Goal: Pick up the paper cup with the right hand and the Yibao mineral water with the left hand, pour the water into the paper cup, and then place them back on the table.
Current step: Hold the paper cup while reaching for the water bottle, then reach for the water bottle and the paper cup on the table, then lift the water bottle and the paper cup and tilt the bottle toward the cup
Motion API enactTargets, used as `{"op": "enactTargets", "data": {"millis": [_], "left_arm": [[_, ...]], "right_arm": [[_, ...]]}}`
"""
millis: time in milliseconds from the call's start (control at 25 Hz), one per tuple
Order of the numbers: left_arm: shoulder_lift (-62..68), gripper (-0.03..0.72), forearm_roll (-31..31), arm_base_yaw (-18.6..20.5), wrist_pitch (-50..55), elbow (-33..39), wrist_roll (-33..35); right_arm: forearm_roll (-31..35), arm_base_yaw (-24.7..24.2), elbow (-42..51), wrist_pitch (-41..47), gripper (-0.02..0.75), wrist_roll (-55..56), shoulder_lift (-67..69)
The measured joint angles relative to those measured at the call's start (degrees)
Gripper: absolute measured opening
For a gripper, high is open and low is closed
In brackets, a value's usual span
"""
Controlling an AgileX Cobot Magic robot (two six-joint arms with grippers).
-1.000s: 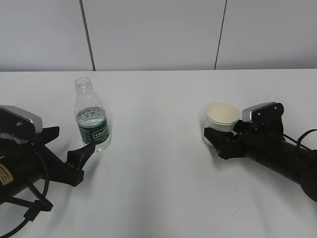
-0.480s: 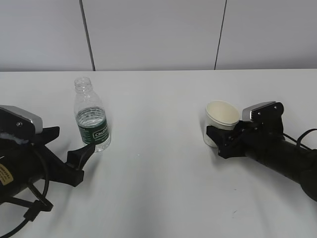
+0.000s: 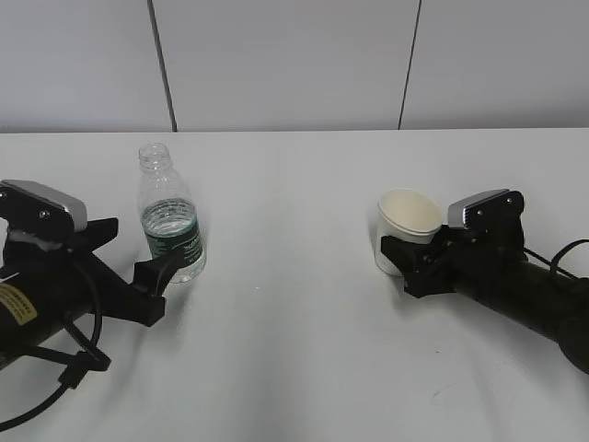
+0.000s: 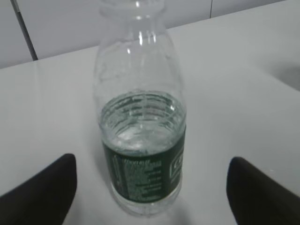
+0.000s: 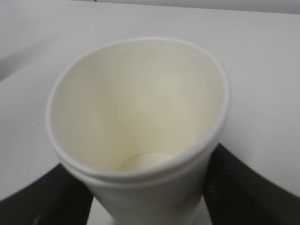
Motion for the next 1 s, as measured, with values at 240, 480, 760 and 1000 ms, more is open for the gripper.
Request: {"op": "enactTargets", "data": {"millis": [240, 480, 760, 1000], "left_arm": [[3.87, 0.592, 0.0, 0.0, 0.0, -4.7, 0.0], [8.5, 0.592, -0.21, 0.0, 0.0, -10.34, 0.0], [12.8, 0.588, -1.98, 0.0, -0.02, -15.56, 0.0], [13.78, 0.55, -2.81, 0.0, 0.04, -16.41, 0.0]], "right_arm": [[-0.4, 0.0, 0.0, 0.0, 0.509, 0.0, 0.0], [-0.52, 0.0, 0.0, 0.0, 0.509, 0.0, 0.0], [-0.52, 0.0, 0.0, 0.0, 0.509, 0.0, 0.0], [-0.63, 0.0, 0.0, 0.0, 0.509, 0.0, 0.0]]}}
